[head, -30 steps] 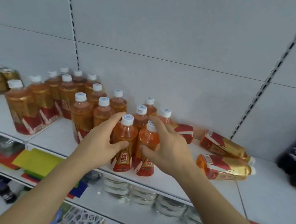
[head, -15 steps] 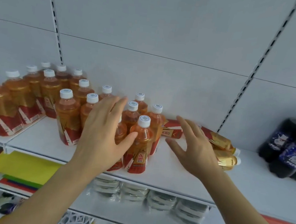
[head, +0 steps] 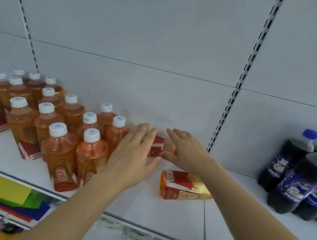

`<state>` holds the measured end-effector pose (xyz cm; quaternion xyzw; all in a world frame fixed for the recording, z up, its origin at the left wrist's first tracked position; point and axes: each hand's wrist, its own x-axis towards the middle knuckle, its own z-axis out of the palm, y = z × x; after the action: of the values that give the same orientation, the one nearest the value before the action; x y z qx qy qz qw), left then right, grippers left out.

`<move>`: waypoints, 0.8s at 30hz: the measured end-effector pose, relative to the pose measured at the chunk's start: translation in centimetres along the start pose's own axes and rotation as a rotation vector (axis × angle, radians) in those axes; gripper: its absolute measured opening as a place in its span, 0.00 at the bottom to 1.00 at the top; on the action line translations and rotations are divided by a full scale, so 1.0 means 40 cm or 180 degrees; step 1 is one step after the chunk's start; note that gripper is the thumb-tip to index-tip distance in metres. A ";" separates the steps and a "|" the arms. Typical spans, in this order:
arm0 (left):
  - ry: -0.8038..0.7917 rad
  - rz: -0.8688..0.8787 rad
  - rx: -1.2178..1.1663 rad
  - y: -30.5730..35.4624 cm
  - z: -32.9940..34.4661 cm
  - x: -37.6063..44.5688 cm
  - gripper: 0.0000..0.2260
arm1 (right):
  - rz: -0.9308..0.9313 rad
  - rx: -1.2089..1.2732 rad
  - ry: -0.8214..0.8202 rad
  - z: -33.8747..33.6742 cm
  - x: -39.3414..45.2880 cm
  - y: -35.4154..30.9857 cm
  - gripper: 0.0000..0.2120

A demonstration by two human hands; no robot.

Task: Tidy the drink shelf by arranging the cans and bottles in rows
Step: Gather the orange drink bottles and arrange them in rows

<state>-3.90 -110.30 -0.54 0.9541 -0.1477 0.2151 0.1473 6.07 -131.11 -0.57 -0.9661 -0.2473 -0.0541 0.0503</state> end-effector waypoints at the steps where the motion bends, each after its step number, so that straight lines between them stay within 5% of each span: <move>1: -0.0062 -0.0132 -0.0009 0.003 0.017 0.003 0.36 | -0.0060 0.0015 -0.0097 0.003 0.017 0.011 0.46; 14: -0.0147 -0.1128 -0.0744 0.008 0.122 0.016 0.39 | -0.0187 -0.0051 -0.0434 0.078 0.171 0.065 0.19; 21: -0.0069 -0.1416 -0.1309 0.010 0.162 0.010 0.39 | -0.0256 -0.0238 -0.0802 0.083 0.203 0.012 0.25; 24: 0.0047 -0.1569 -0.1392 0.016 0.167 0.018 0.40 | -0.0399 -0.0254 -0.0288 0.079 0.184 0.025 0.23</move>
<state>-1.07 -113.34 -5.84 0.9053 0.0460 0.1431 0.3973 13.23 -128.12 -2.83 -0.9514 -0.3071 -0.0233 -0.0029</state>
